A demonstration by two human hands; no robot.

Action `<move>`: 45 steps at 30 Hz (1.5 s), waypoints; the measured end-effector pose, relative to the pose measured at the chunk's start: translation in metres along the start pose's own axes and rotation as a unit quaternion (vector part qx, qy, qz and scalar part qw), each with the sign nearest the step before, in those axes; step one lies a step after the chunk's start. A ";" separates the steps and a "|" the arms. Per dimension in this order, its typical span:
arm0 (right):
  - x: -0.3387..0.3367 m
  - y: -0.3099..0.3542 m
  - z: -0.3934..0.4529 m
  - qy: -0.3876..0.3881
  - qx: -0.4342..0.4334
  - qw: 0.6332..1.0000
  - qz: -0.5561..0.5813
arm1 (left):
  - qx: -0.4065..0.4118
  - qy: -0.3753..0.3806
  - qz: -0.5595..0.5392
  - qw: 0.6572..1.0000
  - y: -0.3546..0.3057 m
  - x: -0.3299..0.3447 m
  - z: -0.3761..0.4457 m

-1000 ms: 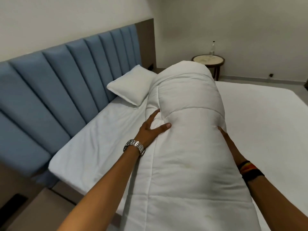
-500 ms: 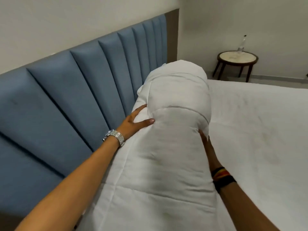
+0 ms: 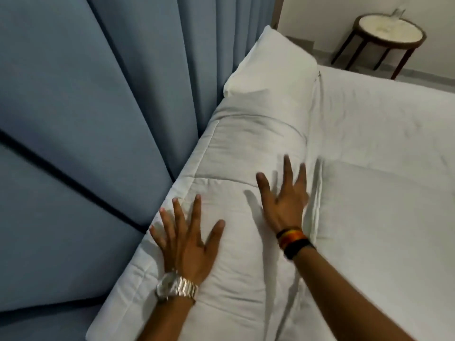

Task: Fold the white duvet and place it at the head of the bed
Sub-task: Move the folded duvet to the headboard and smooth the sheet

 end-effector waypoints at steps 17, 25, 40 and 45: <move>0.131 -0.026 0.121 0.151 -0.102 0.931 -0.317 | -0.021 -0.003 0.069 0.997 0.043 0.104 0.058; -0.059 -0.099 -0.023 0.052 -0.065 0.993 -0.086 | -0.109 0.134 -0.036 0.984 -0.041 0.025 -0.011; -0.237 -0.391 -0.131 0.114 0.383 0.916 -0.021 | -0.189 0.295 -0.265 0.898 -0.186 0.214 -0.173; -0.265 -0.390 -0.119 0.101 0.344 0.925 0.123 | -0.140 0.205 -0.319 0.915 -0.239 0.200 -0.177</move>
Point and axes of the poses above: each hand's wrist, its own z-axis towards the middle knuckle, its own x-axis out of the palm, y = z × x, the point moved 1 cm from there along z, towards the middle knuckle, and after that the axes turned 13 degrees about -z, right-handed, at the moved point
